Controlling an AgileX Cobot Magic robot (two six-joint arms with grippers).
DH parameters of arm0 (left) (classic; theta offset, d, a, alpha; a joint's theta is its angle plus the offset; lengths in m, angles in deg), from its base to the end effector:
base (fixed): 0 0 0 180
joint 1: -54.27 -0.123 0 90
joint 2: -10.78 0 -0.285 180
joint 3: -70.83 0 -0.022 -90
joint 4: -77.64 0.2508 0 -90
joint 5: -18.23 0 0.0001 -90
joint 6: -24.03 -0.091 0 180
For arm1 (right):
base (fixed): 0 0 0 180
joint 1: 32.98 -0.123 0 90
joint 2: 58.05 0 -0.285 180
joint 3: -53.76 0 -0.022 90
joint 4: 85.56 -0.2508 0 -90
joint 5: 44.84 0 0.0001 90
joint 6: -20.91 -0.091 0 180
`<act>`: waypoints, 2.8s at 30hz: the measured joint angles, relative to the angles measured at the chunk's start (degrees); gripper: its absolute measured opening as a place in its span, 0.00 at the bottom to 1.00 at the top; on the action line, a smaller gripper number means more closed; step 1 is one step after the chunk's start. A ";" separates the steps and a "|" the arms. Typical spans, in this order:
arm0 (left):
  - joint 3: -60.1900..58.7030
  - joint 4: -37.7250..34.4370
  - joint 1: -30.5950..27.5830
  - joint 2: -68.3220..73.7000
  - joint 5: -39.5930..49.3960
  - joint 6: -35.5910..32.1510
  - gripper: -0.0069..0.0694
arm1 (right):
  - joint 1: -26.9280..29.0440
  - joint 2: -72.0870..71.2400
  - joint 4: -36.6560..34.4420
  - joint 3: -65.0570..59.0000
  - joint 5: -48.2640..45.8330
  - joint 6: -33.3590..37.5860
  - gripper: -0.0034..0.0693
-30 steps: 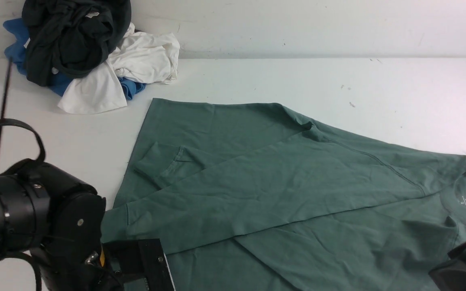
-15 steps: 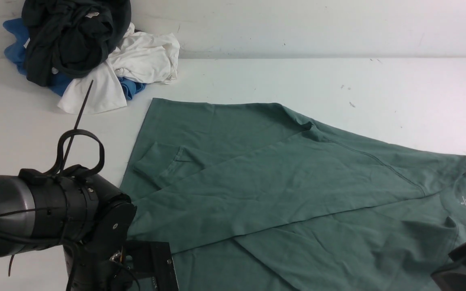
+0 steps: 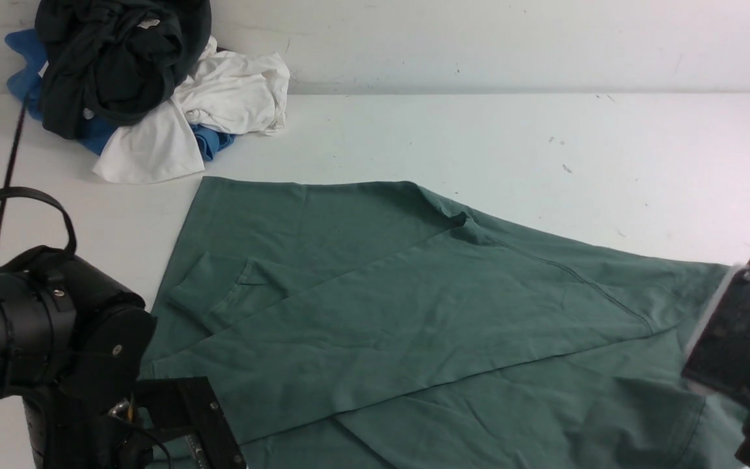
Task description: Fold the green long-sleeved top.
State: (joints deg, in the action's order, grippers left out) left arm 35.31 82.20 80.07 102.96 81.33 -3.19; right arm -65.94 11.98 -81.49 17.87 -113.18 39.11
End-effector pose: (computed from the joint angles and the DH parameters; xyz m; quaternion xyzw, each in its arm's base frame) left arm 0.1880 -0.0837 0.1827 -0.4630 -0.8807 -0.0325 0.0944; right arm 0.1366 0.0814 0.2529 -0.4413 0.8953 -0.0269 0.0539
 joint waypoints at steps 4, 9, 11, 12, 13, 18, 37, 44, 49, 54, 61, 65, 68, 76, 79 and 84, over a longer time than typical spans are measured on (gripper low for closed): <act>0.00 -1.26 -0.46 -0.50 -0.17 0.01 0.09 | 0.00 2.84 1.40 -3.96 6.94 2.04 0.77; 0.00 -2.48 -0.52 -0.52 -0.94 0.06 0.09 | 0.00 10.48 4.06 -6.48 15.51 3.84 0.77; 0.00 -2.54 -0.52 -0.52 -1.25 0.06 0.09 | 0.00 13.49 6.00 -6.61 17.95 4.11 0.77; 0.00 -2.54 -0.52 -0.52 -1.40 0.06 0.09 | 0.00 15.16 7.02 -6.67 19.39 4.10 0.76; 0.00 -2.54 -0.52 -0.52 -1.54 0.06 0.09 | 0.00 16.82 8.06 -6.67 20.78 4.10 0.76; 0.00 -2.64 -0.52 -0.52 -1.60 0.06 0.09 | 0.00 24.07 11.01 -6.26 24.25 4.13 0.64; 16.25 3.61 -3.06 -3.16 2.14 -0.35 0.11 | 8.28 16.97 4.51 15.72 5.08 16.55 0.07; 34.38 3.80 -11.77 1.17 2.58 -5.32 0.11 | 16.62 23.32 -4.75 27.99 1.06 24.11 0.07; 47.48 3.55 -14.99 8.77 2.88 -7.78 0.11 | 18.73 31.77 -7.58 38.79 -1.38 26.94 0.07; 56.29 3.78 -15.61 16.10 2.88 -8.00 0.11 | 18.99 39.74 -7.11 48.37 -2.37 28.04 0.07; 63.95 3.78 -17.13 27.34 -0.35 -8.21 0.11 | 20.53 51.12 -7.33 60.25 -2.53 28.02 0.07; 66.50 3.78 -17.88 32.41 -2.39 -7.86 0.11 | 21.77 55.21 -7.45 64.56 -2.60 27.47 0.07; 67.91 3.41 -18.28 35.88 -3.68 -7.09 0.11 | 22.58 57.75 -7.57 66.91 -2.60 27.07 0.07; 68.83 3.16 -18.68 41.64 -12.13 -2.61 0.11 | 23.62 62.26 -8.02 67.57 1.26 23.68 0.07; 68.83 3.16 -18.68 42.63 -15.12 -1.25 0.11 | 23.96 62.91 -8.02 67.57 2.98 22.69 0.07; 68.93 3.47 -18.68 45.19 -21.79 4.15 0.14 | 24.37 63.67 -7.41 67.57 8.06 19.69 0.08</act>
State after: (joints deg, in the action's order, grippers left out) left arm 104.24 85.67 61.38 148.14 59.55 0.96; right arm -41.57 75.66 -88.90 85.44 -105.12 58.80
